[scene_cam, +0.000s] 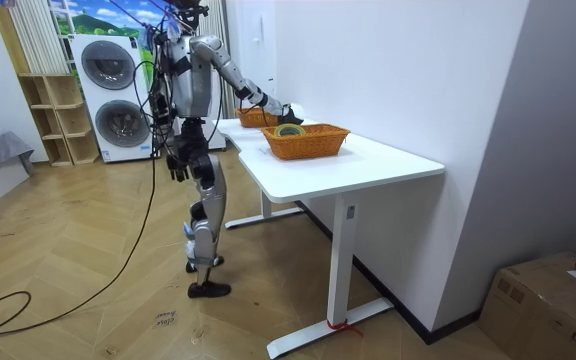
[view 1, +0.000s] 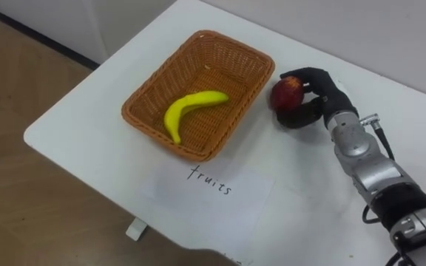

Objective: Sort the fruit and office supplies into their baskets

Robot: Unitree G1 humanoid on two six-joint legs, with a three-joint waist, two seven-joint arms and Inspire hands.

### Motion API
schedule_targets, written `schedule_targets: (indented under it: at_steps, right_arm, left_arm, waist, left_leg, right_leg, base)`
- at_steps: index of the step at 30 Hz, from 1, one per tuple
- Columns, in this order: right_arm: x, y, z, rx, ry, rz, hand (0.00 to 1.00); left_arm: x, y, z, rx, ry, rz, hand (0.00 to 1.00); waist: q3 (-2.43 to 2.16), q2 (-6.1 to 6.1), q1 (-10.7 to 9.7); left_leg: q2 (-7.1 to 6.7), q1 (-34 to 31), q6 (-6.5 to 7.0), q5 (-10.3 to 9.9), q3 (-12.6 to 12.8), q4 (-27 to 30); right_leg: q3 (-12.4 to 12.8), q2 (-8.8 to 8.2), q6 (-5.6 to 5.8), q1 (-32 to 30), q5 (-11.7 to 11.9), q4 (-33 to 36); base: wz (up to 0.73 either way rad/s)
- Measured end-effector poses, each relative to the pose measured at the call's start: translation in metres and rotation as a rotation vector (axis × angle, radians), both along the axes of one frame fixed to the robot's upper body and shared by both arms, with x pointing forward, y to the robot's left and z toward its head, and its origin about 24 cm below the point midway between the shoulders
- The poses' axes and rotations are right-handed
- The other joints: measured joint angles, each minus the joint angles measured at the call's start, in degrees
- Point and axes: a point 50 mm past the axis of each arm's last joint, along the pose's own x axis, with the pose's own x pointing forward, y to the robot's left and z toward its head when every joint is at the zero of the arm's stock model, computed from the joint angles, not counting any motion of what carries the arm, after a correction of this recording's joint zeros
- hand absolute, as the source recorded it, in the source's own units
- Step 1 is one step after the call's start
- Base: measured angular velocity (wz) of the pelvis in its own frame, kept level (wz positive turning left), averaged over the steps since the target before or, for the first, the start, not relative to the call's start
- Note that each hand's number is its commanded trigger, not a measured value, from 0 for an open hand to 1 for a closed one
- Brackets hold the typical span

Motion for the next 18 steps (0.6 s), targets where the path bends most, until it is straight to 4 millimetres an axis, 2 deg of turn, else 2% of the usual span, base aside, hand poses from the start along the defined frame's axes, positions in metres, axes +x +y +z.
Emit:
schedule_targets:
  at_steps: [11, 18]
  right_arm:
    - [-0.0002, -0.0005, -0.0006, 0.000, 0.003, 0.000, 1.00]
    - [-0.0003, -0.0003, -0.0014, 0.001, 0.016, 0.010, 1.00]
  left_arm:
    - [0.0009, 0.0006, 0.0004, 0.001, -0.004, 0.002, 0.00]
    - [-0.0005, 0.0016, 0.0005, 0.006, -0.004, 0.009, 0.00]
  waist:
    - [-0.21, 0.13, -0.1]
    - [-0.64, -0.08, -0.4]
  left_leg:
    - [0.00, 0.0, 0.00, 0.0, 0.1, 0.2]
    - [0.00, 0.4, 0.00, 0.0, 0.3, 0.2]
  right_leg:
    - [0.1, 0.00, -0.02, 0.0, 0.0, 0.0]
    - [0.5, 0.00, -0.02, 0.3, 0.0, 0.0]
  base:
    - [0.00]
    - [-0.01]
